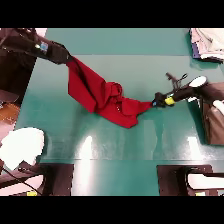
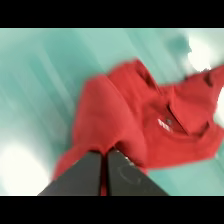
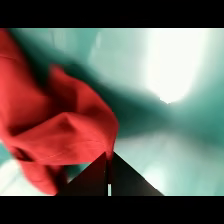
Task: Fold the shirts.
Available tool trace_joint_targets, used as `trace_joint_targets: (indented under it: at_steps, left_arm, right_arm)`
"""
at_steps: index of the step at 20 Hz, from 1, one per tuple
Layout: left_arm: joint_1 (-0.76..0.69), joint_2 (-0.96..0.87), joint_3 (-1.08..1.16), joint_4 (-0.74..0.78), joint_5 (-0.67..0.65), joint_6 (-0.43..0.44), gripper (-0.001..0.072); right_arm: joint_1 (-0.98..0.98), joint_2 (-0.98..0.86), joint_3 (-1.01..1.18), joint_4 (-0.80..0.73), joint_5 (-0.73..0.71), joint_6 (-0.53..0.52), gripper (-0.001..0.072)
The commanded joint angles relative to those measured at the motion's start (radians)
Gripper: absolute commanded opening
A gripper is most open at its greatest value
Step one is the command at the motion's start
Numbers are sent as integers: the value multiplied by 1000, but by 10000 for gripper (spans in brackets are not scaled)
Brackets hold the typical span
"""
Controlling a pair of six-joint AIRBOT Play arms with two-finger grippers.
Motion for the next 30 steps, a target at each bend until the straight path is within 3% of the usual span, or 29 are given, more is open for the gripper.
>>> trace_joint_targets:
  at_steps: [1,8,13,17,21,24,27,30]
  left_arm:
    - [1,34,108,30,58,2,24]
    - [0,195,319,24,150,2,24]
    - [0,323,319,27,159,2,24]
    - [0,336,309,43,86,1,24]
    - [0,338,310,-21,33,-43,24]
    - [0,335,267,-65,-78,-69,24]
    - [0,330,44,-56,-84,-69,24]
    - [0,293,-242,-43,-5,-69,24]
  right_arm:
    - [-77,183,127,-6,-26,-7,13]
    - [-238,510,604,-7,-208,-7,11]
    - [-398,624,791,-6,-182,-7,11]
    - [-550,669,850,-3,-132,-7,11]
    - [-591,684,857,3,-79,-5,11]
    - [-590,656,857,7,-16,32,11]
    - [-588,547,857,97,47,44,10]
    - [-517,380,856,124,115,65,11]
